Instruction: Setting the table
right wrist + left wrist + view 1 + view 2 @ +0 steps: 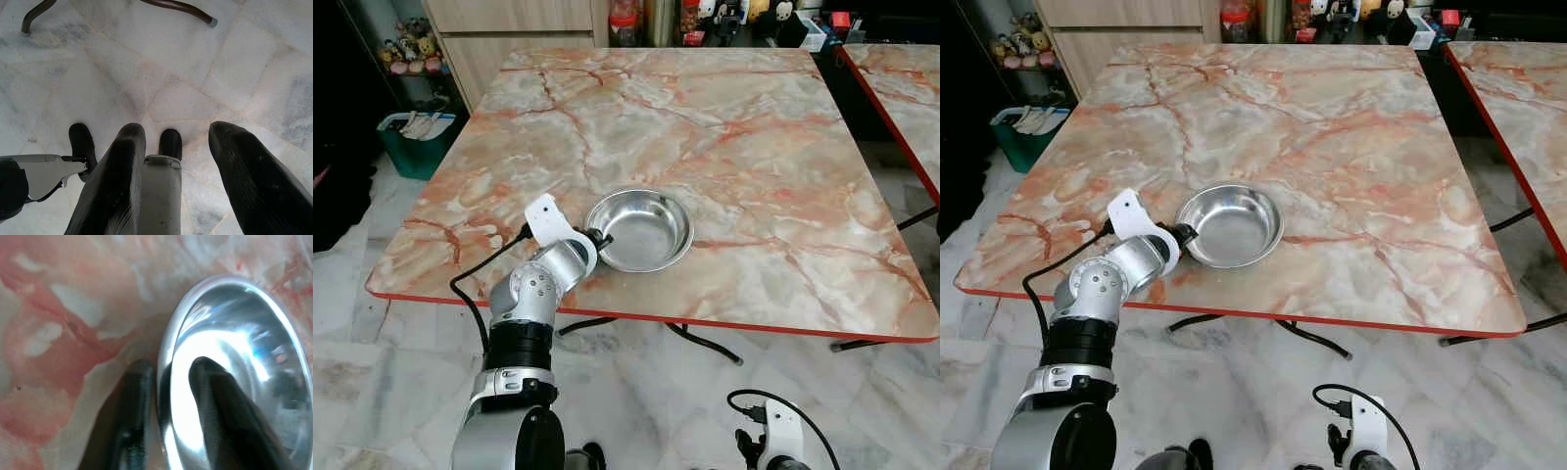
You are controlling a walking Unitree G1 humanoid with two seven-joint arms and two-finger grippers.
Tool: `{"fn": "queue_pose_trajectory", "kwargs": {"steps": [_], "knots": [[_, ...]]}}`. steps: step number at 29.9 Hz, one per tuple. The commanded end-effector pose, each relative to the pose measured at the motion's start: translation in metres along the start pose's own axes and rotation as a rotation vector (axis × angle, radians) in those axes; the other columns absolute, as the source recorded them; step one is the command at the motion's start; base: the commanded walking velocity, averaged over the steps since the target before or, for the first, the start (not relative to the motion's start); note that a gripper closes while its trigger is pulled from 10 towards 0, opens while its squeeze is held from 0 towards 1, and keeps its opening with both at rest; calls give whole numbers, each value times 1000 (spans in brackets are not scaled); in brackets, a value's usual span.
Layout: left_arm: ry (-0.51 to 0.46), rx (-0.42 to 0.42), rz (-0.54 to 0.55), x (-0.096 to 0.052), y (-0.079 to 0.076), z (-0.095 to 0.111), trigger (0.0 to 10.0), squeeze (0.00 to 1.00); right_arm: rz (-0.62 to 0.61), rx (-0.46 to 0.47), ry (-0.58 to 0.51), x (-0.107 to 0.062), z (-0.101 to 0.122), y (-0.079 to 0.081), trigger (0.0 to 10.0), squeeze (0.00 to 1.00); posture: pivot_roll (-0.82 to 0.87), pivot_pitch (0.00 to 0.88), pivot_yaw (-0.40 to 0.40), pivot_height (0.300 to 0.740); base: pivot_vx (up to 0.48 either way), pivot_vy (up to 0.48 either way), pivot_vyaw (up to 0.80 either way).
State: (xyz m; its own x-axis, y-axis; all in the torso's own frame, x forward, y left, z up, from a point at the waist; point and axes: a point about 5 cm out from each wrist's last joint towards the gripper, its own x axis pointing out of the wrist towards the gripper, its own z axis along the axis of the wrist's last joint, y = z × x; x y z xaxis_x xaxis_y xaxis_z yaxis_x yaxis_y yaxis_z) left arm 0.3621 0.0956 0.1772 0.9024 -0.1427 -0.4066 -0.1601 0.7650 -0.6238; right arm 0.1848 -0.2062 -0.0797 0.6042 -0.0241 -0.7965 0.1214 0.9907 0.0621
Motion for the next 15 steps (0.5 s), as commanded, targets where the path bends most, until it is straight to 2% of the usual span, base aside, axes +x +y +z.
{"fn": "queue_pose_trajectory", "kwargs": {"steps": [1, 7, 8, 9, 10, 13, 14, 15], "knots": [[8, -12, -11, -3, -4, 0, 10000, 1000, 2, -4, 24, -1, -6, 0, 10000, 0, 57, 167, 37, 740, 0, 0, 0], [-17, 3, -15, -8, -2, 8, 10000, 1000, 2, -4, 23, -1, -6, 0, 10000, 0, 59, 165, 37, 740, 0, 0, 0], [-53, 44, -8, -9, 0, 13, 10000, 1000, 2, -5, 23, -1, -6, 0, 10000, 0, 59, 165, 37, 740, 0, 0, 0], [-53, 44, -8, -9, 0, 13, 10000, 1000, 2, -5, 23, -1, -6, 0, 10000, 0, 59, 165, 37, 740, 0, 0, 0], [-130, 116, 4, -13, 2, 24, 10000, 749, 2, -3, 23, -1, -6, 0, 10000, 0, 55, 153, 37, 740, 0, 0, 0], [-151, 136, 7, -15, 3, 27, 10000, 749, 2, -2, 23, -1, -6, 0, 10000, 0, 55, 153, 37, 740, 0, 0, 0], [-292, 178, 28, -23, 11, 49, 10000, 0, 3, -5, 24, -1, -6, 0, 10000, 0, 57, 143, 36, 740, 0, 0, 0], [-292, 178, 28, -23, 11, 49, 10000, 0, 3, -5, 24, -1, -6, 0, 10000, 0, 57, 143, 36, 740, 0, 0, 0]]}}
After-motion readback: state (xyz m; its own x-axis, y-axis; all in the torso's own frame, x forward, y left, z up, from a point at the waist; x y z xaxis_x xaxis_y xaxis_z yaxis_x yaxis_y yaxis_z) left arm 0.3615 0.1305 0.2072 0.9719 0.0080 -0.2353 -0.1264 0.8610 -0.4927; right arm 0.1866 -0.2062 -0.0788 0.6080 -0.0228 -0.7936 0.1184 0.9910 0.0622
